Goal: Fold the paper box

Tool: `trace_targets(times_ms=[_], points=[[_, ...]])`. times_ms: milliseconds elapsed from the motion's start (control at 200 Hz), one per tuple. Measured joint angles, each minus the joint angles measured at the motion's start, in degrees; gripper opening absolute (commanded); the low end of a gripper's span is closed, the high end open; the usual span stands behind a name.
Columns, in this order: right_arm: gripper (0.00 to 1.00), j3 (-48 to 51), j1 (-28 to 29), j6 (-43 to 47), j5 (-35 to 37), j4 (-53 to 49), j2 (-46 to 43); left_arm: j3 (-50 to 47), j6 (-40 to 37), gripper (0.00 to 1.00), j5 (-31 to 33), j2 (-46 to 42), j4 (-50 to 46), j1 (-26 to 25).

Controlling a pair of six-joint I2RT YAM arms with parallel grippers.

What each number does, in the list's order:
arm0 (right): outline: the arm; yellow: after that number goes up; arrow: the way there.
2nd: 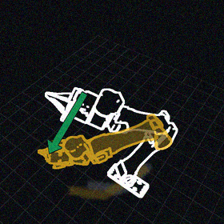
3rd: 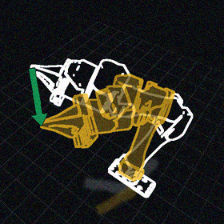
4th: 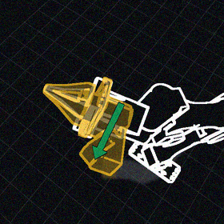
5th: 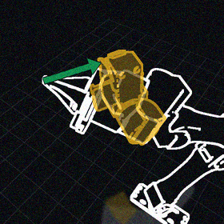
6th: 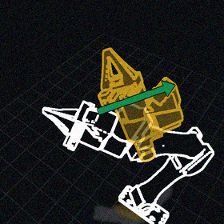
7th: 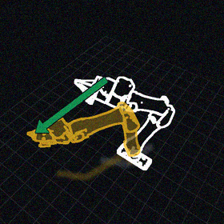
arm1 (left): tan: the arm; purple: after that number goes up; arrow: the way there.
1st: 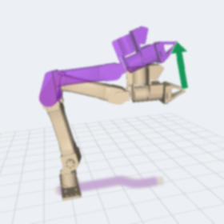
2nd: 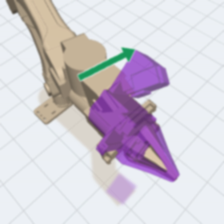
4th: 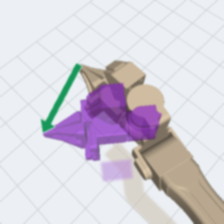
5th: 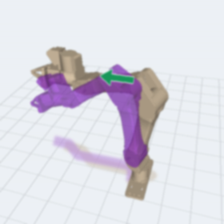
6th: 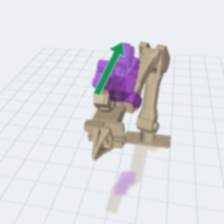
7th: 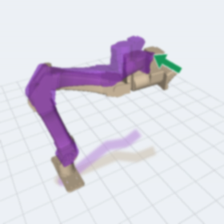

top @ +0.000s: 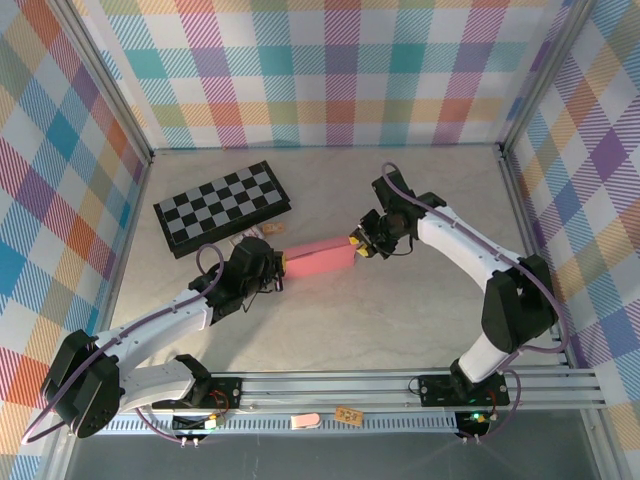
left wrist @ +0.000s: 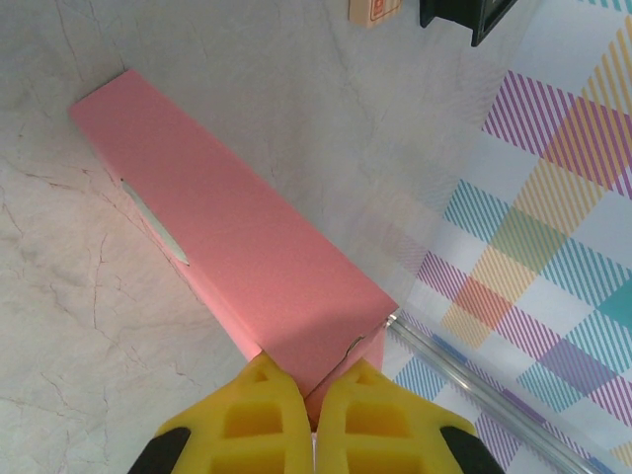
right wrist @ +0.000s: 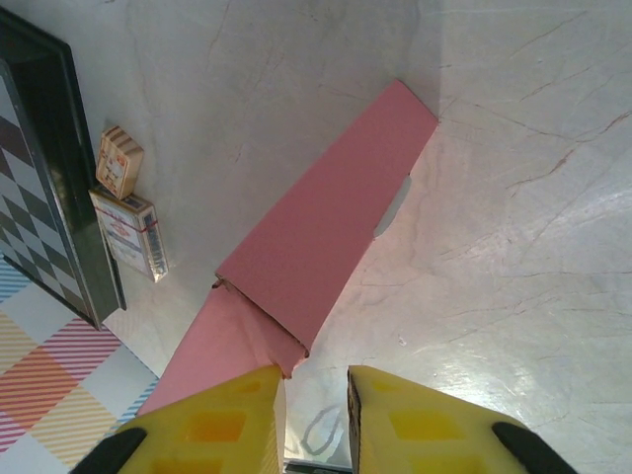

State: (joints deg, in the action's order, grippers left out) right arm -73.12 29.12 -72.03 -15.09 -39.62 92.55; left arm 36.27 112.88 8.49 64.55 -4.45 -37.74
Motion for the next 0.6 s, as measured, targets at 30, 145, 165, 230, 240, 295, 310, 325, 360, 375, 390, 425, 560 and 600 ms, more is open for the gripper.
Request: trace_targets(times_ms=[30,145,165,230,240,295,310,325,360,375,390,425,560,600], points=[[0.24,0.55,-0.2,-0.02,-0.22,0.42,-0.15,0.0,0.0,0.01,0.0,0.0,0.0,0.0],[0.25,1.42,-0.44,-0.42,-1.25,1.68,-0.07,0.0,0.0,0.01,0.0,0.02,0.04,0.0],[0.25,1.42,-0.57,-0.59,-1.44,1.68,0.04,0.0,0.0,0.01,0.02,0.07,0.07,0.0],[0.26,1.29,-0.76,-0.7,-1.97,1.99,0.63,0.0,0.0,0.01,0.11,0.13,0.13,0.02],[0.26,1.18,-0.85,-0.72,-2.03,1.97,0.74,0.0,0.0,0.01,0.11,0.15,0.15,0.02],[0.26,0.59,-1.2,-0.94,-2.82,1.95,1.79,0.02,0.0,0.01,0.17,0.2,0.17,0.02],[0.25,0.44,-1.36,-1.03,-3.13,1.97,2.03,0.02,0.02,0.01,0.17,0.2,0.17,0.02],[0.25,0.35,-1.44,-1.09,-3.5,2.01,2.32,0.04,0.0,0.01,0.17,0.2,0.17,0.02],[0.24,0.33,-1.81,-1.38,-4.46,2.21,2.97,0.09,0.0,0.01,0.22,0.2,0.13,0.02],[0.24,0.42,-1.92,-1.57,-4.83,2.32,3.23,0.09,0.0,0.01,0.22,0.22,0.13,0.02],[0.24,0.59,-2.08,-1.77,-5.22,2.38,3.34,0.11,0.0,0.01,0.22,0.22,0.13,0.02],[0.24,1.11,-2.34,-2.38,-6.05,3.02,3.34,0.11,0.0,0.01,0.22,0.22,0.11,0.02],[0.23,3.65,-2.86,-4.48,-7.45,5.64,1.64,0.11,0.0,0.01,0.24,0.2,0.07,0.02],[0.26,3.65,-2.86,-4.66,-7.34,6.12,0.9,0.11,0.0,0.01,0.22,0.2,0.07,0.02]])
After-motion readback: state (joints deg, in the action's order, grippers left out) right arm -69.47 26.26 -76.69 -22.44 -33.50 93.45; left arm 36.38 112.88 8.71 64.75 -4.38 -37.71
